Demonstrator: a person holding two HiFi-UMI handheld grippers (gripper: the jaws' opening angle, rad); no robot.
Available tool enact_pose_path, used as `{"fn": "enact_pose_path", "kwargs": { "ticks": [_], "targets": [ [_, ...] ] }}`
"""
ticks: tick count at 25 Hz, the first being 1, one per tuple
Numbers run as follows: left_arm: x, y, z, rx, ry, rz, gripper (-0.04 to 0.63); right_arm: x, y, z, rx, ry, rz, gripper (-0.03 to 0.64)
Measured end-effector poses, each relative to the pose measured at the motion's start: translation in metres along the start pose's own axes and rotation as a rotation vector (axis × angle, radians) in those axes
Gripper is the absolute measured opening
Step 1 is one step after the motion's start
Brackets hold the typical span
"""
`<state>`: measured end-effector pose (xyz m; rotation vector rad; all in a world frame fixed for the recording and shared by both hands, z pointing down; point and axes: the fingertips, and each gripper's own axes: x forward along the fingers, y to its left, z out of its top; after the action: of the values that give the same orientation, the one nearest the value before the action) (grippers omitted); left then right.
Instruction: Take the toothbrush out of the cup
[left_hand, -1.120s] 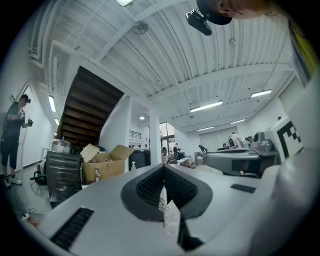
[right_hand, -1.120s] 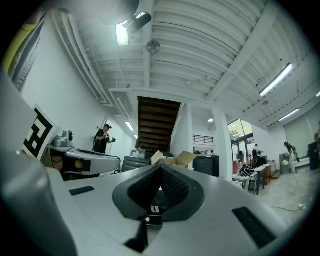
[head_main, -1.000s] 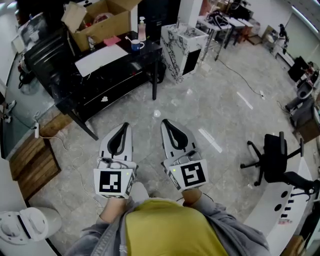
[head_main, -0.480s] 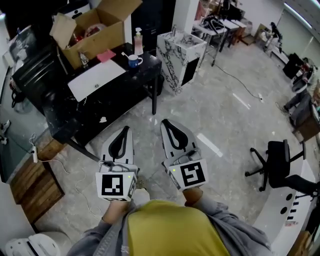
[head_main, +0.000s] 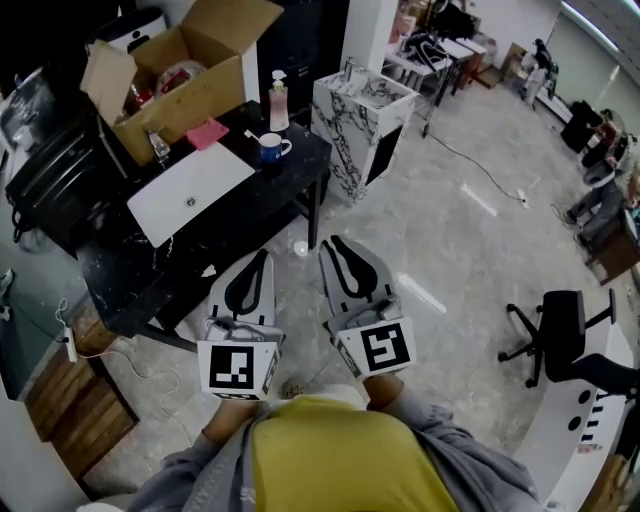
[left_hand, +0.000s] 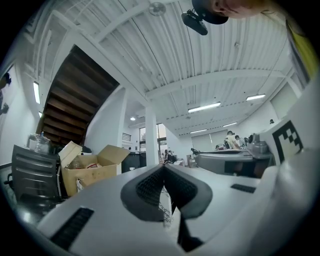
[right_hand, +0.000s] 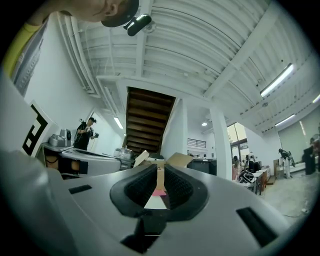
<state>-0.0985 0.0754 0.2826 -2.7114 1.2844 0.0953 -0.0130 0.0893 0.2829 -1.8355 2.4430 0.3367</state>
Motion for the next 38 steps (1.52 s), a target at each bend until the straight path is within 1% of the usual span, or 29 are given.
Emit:
{"fn": "enact_pose_path", "kwargs": {
  "ticks": [4,8,12,16,19,23,28,31,34,38],
  "targets": [
    [0.023,0.018,-0.015,-0.024,0.014,-0.002,0.0,0.024,-0.009,-0.013,0.0,0.015,-0.008,0.06],
    [0.049,0.029,-0.023,-0.026,0.024,-0.005,0.0,0.051,-0.022,-0.025,0.006,0.021,-0.006,0.064],
    [0.084,0.049,-0.038,-0.038,0.027,0.015,0.0,0.094,-0.038,-0.038,0.021,-0.004,0.015,0.077],
    [0.131,0.074,-0.049,-0.035,0.015,0.046,0.0,0.146,-0.058,-0.065,-0.001,0.029,0.078,0.084],
    [0.172,0.098,-0.053,-0.021,0.01,0.088,0.0,0.193,-0.077,-0.078,-0.016,0.028,0.122,0.086],
    [0.222,0.123,-0.062,-0.016,0.03,0.142,0.0,0.255,-0.101,-0.097,-0.013,0.045,0.199,0.086],
    [0.277,0.155,-0.069,0.014,-0.012,0.211,0.0,0.315,-0.126,-0.123,-0.015,0.045,0.288,0.092],
    [0.296,0.17,-0.082,0.015,0.0,0.264,0.0,0.339,-0.134,-0.14,-0.032,0.033,0.335,0.092],
    [0.307,0.18,-0.099,0.007,0.027,0.308,0.0,0.355,-0.136,-0.164,-0.041,0.059,0.385,0.094],
    [0.312,0.189,-0.124,-0.007,0.072,0.342,0.0,0.366,-0.128,-0.192,-0.032,0.096,0.44,0.097]
  ]
}}
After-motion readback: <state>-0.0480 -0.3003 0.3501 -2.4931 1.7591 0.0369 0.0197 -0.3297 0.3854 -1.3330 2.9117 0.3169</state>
